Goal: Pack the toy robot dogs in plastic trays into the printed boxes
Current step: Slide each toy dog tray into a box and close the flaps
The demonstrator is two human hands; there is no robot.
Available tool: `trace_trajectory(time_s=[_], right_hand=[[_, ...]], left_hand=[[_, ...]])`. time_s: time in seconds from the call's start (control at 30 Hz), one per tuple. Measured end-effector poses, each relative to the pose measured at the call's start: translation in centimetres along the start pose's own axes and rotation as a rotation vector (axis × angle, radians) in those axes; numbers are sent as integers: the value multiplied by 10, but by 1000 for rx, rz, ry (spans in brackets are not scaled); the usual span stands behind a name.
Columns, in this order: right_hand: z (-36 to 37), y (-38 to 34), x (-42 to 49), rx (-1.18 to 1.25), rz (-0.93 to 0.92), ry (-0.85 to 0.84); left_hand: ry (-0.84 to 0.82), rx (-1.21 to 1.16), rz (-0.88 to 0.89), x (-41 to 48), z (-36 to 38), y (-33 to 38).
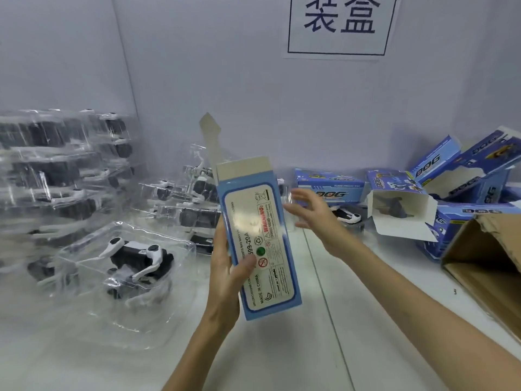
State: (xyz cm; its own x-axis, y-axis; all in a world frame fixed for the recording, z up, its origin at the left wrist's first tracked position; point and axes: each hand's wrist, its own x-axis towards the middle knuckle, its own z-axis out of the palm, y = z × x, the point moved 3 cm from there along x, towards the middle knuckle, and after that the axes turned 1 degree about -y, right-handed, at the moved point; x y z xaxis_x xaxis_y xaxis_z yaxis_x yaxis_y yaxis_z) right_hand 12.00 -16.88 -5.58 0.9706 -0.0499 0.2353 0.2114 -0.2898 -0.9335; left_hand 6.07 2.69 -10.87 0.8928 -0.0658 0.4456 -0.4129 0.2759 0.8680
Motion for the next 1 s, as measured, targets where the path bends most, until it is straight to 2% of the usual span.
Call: trace_trajectory(time_s=[0.1,0.2,0.3,0.37,0.43,0.5,0.53,0.7,0.8,0.9,1.0], right_hand=[[25,-30,43,-92,-27,-89],[45,-39,72,-85,93,-209],[62,-44,77,-196,141,-183],[66,-50,76,-314,48,-148],[58,-50,74,-257,-2,-7],[47,-49,65,-79,-18,98],[37,-47,61,-63,-83,145],[-40,-27,-7,-265,-395,453],[-86,-2,-64,-346,-426,589],[-122,7,-112,-359,-448,702],[-149,0,-140,-370,-507,758]], left_hand=[[13,15,-1,-1,3,-5],[17,39,-17,0,1,-17],[22,20,-44,1,-2,-24],[41,-7,-58,2,-4,-25],[37,-7,-57,2,-5,-24],[24,10,-50,3,-4,-20],[25,16,-43,3,-5,-18],[41,64,19,6,-11,-4],[-80,157,52,6,-7,-1],[-161,381,60,4,-3,0],[-225,680,180,1,6,1]])
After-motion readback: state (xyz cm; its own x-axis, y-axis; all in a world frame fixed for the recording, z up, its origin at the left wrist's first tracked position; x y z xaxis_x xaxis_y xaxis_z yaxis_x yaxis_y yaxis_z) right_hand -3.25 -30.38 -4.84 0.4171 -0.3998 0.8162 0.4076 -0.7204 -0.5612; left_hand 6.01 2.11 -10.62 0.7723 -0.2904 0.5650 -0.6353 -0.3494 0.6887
